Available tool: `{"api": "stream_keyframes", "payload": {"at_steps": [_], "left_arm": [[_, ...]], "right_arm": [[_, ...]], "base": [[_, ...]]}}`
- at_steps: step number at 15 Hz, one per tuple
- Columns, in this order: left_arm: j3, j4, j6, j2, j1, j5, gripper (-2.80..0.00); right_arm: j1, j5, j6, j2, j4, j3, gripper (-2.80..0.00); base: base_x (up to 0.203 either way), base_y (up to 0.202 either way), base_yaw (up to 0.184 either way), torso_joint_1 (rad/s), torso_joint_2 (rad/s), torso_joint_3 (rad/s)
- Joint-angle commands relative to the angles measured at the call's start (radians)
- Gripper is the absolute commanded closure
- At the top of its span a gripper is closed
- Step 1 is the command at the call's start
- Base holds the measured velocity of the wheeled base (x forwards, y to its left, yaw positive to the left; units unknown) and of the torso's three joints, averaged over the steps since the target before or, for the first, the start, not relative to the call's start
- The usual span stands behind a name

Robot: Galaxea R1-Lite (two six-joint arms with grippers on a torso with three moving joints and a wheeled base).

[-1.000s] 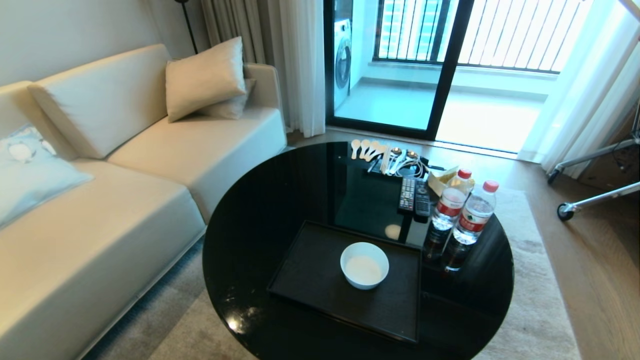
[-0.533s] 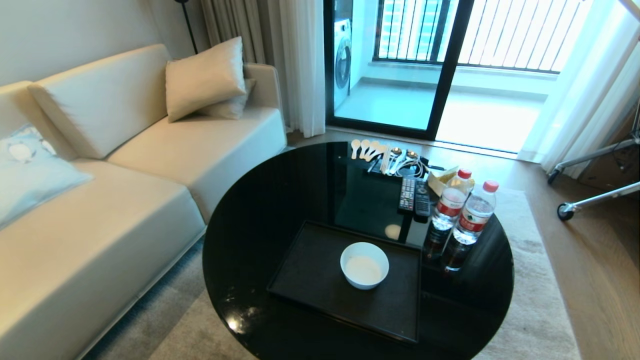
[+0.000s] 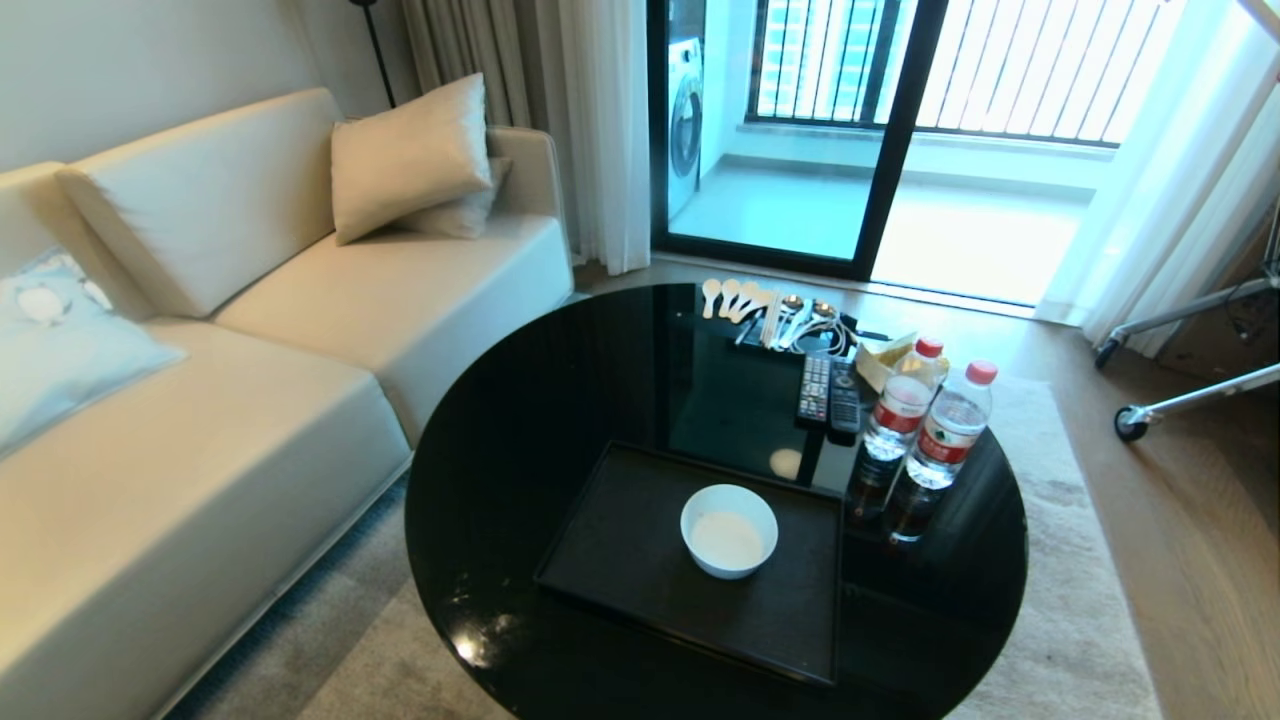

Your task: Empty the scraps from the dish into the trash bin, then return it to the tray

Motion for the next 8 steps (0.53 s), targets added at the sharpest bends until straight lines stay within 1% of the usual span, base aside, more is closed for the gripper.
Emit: {"api": "stream_keyframes", "payload": {"at_steps": [1, 8], "left_arm": [[0.000, 0.000, -0.001, 0.000, 0.000, 0.000, 0.00], [0.000, 0.000, -0.001, 0.000, 0.000, 0.000, 0.00]], "right_arm": [[0.000, -0.001, 0.002, 0.001, 0.000, 0.000, 0.00], [0.000, -0.003, 0.009, 0.001, 0.000, 0.000, 0.00]], "base": [[0.000, 0.000, 0.000, 0.000, 0.00, 0.000], [0.000, 0.000, 0.000, 0.000, 0.00, 0.000]]}}
